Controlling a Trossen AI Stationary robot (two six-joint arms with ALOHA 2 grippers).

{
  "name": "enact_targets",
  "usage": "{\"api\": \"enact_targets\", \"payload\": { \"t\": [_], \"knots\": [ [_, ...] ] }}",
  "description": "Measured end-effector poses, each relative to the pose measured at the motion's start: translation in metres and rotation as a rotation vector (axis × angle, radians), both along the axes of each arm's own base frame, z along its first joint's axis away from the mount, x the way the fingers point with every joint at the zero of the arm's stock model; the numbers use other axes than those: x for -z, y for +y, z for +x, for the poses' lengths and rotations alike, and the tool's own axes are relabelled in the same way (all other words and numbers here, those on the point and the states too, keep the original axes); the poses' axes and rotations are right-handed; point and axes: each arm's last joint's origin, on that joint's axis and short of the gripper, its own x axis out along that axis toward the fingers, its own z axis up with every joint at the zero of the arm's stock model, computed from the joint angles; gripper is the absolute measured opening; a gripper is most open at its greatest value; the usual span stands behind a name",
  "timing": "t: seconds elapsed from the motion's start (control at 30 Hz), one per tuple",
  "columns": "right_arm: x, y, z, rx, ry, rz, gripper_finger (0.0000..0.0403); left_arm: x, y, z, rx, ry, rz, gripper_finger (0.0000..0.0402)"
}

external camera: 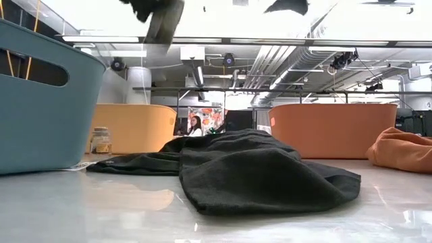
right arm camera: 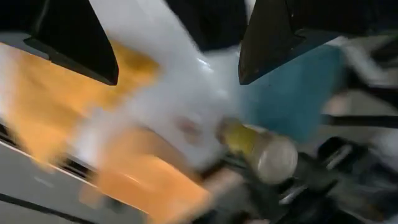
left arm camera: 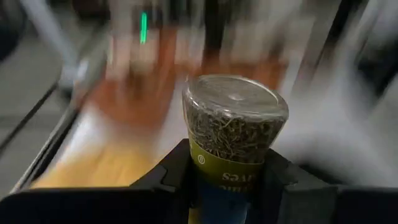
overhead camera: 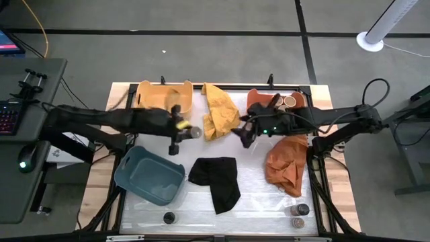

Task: Sort spices by type
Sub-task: Put the top black spice bottle into the yellow bin

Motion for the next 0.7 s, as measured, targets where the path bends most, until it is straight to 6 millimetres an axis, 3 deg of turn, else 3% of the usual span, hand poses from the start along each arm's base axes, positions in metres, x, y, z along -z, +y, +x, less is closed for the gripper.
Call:
{"api": "enact_targets", "payload": {
  "t": [0.17, 0.27, 0.5, 0.7],
  "knots": [
    [-0.007, 0.007, 0.032, -0.148, -0.215, -0.050, 0.0328, -0.052, 0.000, -0.017, -0.005, -0.582, -0.257, 0.0093],
    [-0.007, 0.009, 0.047, -0.192, -0.313, -0.110, 0.0328, -0.069, 0.002, -0.026, -0.052, -0.764, -0.313, 0.0093],
    [-0.010, 0.008, 0.067, -0.190, -0.472, -0.229, 0.0328, -0.063, 0.002, -0.014, -0.069, -0.763, -0.373, 0.0093],
    [-0.007, 0.002, 0.068, -0.170, -0.444, -0.216, 0.0328, -0.055, 0.001, -0.002, -0.047, -0.719, -0.373, 0.0093]
  ]
}}
